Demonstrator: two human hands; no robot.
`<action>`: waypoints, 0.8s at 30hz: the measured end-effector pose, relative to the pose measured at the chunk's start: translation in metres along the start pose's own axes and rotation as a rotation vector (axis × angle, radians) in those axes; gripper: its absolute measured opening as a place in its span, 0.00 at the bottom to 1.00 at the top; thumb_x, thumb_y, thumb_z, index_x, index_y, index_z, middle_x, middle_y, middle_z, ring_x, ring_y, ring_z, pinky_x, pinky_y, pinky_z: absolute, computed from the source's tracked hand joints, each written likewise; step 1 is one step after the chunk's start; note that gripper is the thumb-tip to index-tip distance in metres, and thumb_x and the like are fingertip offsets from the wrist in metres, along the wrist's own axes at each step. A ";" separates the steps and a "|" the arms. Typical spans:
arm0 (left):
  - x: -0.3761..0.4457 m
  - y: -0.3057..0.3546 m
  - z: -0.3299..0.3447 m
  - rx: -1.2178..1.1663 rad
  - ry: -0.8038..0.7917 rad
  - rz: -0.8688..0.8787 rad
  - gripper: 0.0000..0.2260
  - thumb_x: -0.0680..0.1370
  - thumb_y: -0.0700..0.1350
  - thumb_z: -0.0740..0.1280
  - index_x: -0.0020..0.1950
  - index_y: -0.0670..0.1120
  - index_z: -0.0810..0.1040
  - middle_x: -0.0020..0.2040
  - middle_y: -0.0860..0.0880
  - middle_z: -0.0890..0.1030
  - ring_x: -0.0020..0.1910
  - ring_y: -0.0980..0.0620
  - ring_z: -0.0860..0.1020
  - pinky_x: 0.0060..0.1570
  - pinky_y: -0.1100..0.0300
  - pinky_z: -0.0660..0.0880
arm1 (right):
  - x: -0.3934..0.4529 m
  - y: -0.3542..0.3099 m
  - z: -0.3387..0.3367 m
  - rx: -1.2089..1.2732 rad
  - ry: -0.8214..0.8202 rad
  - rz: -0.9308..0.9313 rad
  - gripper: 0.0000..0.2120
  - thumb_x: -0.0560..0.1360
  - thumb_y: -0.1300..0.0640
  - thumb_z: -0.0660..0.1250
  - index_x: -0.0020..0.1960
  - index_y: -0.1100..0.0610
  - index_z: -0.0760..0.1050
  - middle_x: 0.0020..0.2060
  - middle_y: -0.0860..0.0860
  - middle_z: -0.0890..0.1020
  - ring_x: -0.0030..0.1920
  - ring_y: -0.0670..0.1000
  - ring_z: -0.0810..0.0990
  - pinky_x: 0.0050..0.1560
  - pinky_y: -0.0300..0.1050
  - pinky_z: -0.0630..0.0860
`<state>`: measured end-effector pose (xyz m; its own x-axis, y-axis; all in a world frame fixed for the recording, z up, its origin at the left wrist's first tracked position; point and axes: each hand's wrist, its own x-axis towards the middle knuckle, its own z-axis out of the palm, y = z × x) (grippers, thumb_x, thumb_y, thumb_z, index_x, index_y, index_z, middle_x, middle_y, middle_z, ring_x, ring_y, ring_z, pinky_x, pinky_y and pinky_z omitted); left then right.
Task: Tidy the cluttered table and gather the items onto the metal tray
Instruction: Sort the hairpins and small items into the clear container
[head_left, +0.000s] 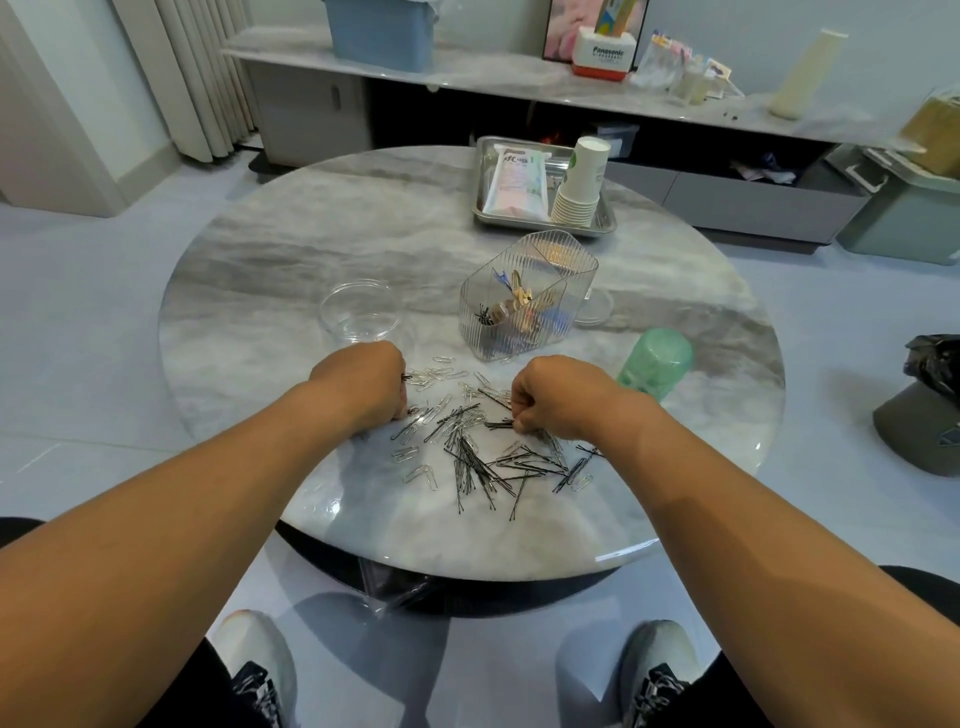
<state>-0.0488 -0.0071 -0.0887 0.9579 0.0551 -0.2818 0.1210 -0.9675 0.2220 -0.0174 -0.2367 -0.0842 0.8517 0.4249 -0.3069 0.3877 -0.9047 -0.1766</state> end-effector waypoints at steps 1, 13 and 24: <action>0.000 0.001 0.000 0.044 0.004 0.003 0.04 0.73 0.38 0.68 0.44 0.41 0.82 0.39 0.44 0.83 0.36 0.44 0.76 0.33 0.60 0.69 | -0.001 -0.001 -0.001 -0.041 0.000 -0.005 0.03 0.72 0.57 0.76 0.44 0.53 0.83 0.40 0.47 0.84 0.43 0.49 0.81 0.38 0.42 0.73; 0.003 0.007 0.008 0.221 0.018 0.105 0.10 0.74 0.42 0.66 0.35 0.45 0.69 0.33 0.48 0.72 0.30 0.50 0.69 0.28 0.59 0.63 | -0.007 -0.018 -0.002 -0.320 0.008 -0.046 0.13 0.71 0.57 0.70 0.34 0.55 0.67 0.32 0.50 0.73 0.31 0.49 0.71 0.29 0.42 0.64; 0.006 0.008 -0.009 -0.716 -0.145 0.094 0.07 0.82 0.40 0.61 0.44 0.45 0.68 0.37 0.44 0.62 0.33 0.51 0.58 0.33 0.56 0.56 | -0.001 -0.001 -0.008 0.440 0.120 0.126 0.15 0.70 0.56 0.72 0.43 0.70 0.80 0.32 0.58 0.79 0.32 0.50 0.73 0.34 0.42 0.72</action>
<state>-0.0394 -0.0127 -0.0804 0.9345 -0.1012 -0.3414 0.2283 -0.5655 0.7925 -0.0154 -0.2367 -0.0761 0.9272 0.2829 -0.2454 0.1149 -0.8386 -0.5325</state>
